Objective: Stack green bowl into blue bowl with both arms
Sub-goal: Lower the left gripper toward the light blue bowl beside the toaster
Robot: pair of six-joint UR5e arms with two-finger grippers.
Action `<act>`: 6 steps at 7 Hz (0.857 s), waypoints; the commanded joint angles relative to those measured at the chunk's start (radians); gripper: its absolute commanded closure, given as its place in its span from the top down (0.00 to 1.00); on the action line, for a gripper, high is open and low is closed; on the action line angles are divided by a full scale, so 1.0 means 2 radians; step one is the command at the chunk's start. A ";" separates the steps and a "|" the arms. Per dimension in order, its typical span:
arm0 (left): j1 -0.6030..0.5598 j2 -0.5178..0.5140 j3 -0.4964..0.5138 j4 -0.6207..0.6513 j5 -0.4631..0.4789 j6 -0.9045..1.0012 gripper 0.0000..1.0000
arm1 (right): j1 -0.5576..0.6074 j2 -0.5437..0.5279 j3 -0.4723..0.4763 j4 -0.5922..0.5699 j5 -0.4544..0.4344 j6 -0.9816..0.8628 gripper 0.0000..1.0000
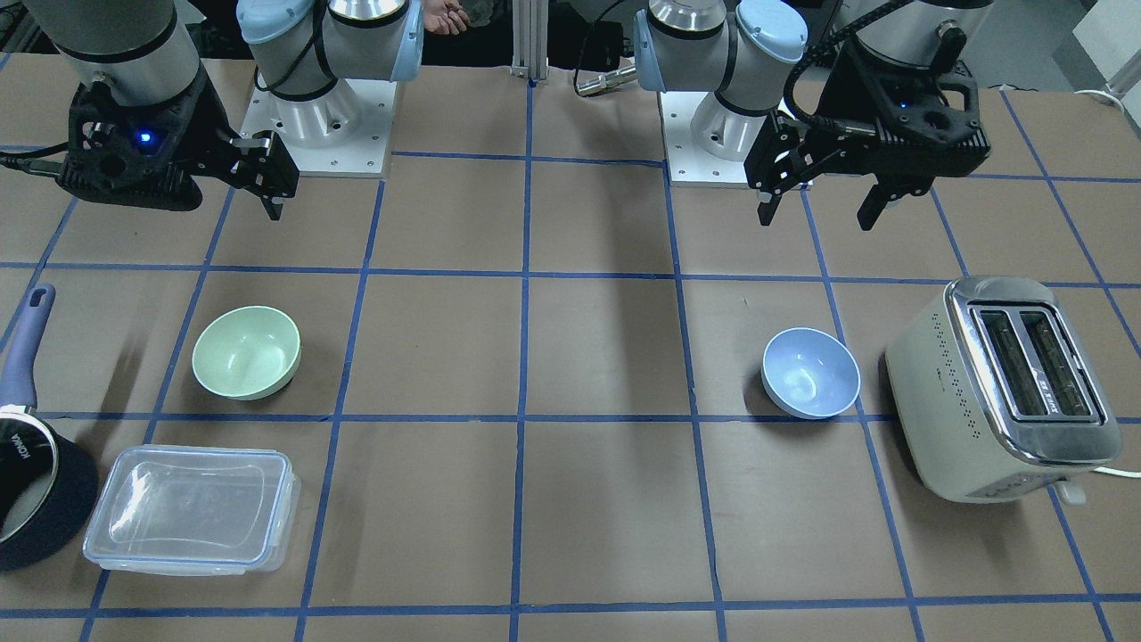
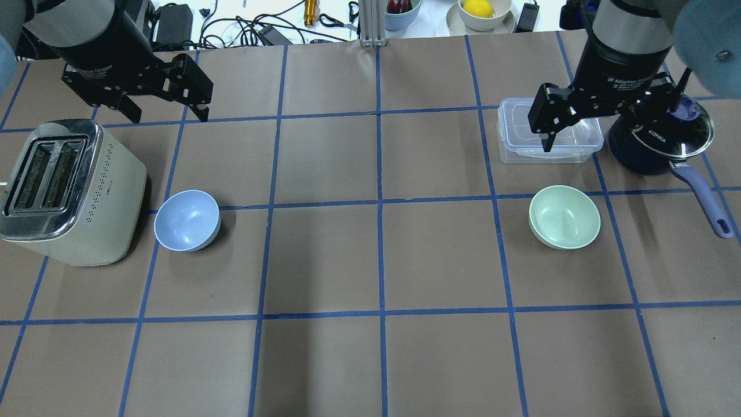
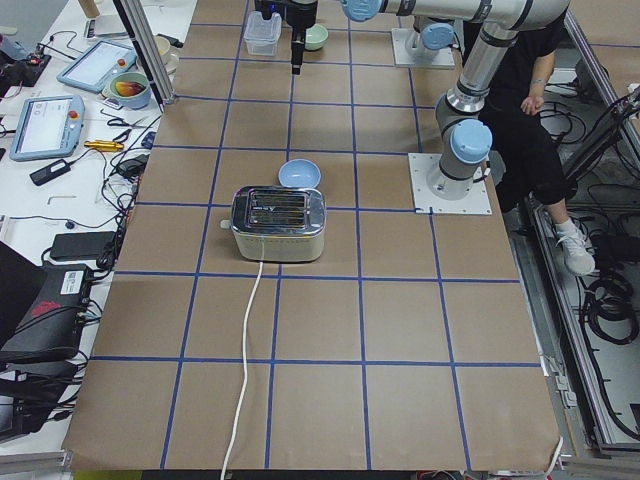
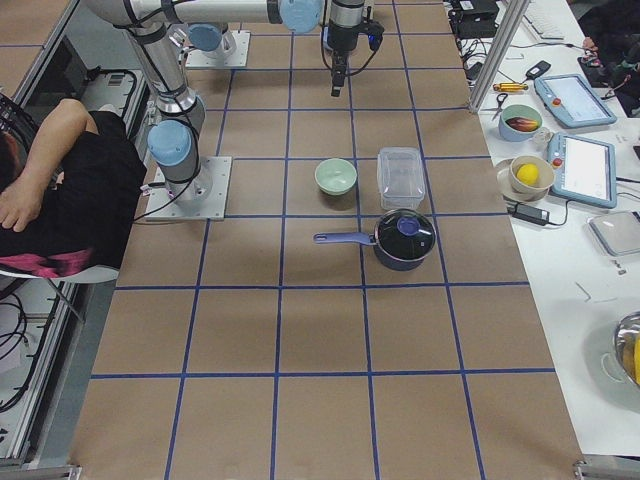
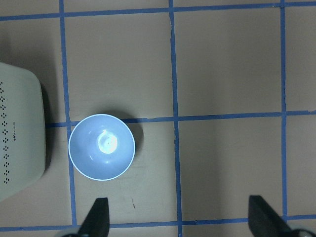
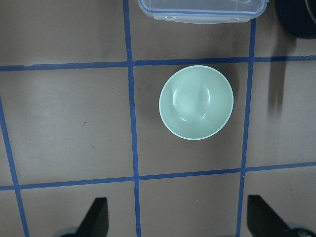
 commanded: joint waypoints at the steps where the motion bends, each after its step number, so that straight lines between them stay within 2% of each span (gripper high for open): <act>1: 0.002 -0.001 0.001 -0.008 0.001 0.001 1.00 | 0.000 0.000 0.000 0.001 0.000 0.000 1.00; 6: 0.004 -0.001 -0.003 -0.024 0.001 0.001 1.00 | -0.001 0.000 -0.002 0.003 0.000 -0.002 1.00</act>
